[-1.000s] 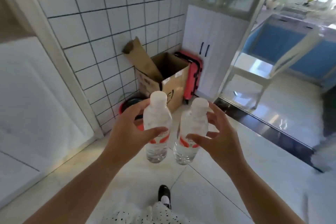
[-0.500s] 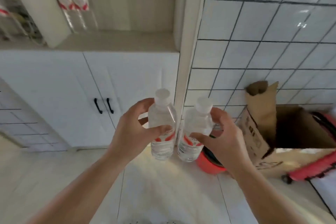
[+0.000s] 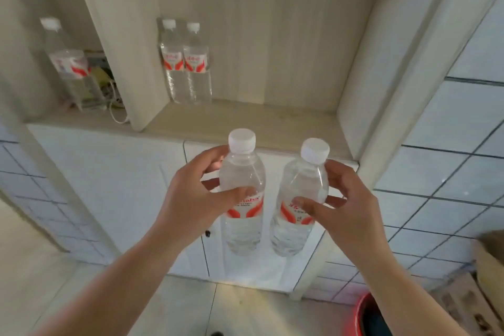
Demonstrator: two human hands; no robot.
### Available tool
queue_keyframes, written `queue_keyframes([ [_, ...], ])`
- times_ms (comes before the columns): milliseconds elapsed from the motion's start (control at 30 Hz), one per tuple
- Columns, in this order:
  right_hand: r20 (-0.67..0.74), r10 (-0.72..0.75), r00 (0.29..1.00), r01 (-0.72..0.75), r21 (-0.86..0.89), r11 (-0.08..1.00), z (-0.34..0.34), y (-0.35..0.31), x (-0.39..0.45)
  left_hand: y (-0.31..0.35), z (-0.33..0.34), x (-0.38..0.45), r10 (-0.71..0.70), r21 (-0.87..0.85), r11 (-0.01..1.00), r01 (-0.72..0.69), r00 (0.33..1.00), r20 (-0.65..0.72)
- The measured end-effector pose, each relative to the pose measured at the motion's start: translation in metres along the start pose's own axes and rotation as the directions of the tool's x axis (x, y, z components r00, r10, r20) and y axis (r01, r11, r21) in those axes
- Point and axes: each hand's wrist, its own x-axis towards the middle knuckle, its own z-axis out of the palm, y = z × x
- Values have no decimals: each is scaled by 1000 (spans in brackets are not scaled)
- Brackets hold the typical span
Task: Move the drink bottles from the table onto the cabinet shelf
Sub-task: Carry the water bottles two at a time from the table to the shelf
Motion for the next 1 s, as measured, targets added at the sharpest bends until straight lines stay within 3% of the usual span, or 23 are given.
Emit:
queue_keyframes([
  [267, -99, -109, 989, 112, 26, 993, 52, -49, 105, 11, -54, 123, 133, -60, 990, -131, 991, 28],
  [433, -90, -167, 982, 170, 22, 985, 76, -62, 158, 11, -63, 173, 155, -75, 985, -155, 988, -8],
  [1000, -2, -163, 987, 163, 38, 986, 112, -42, 249, -11, -48, 250, 116, -45, 992, -117, 993, -17],
])
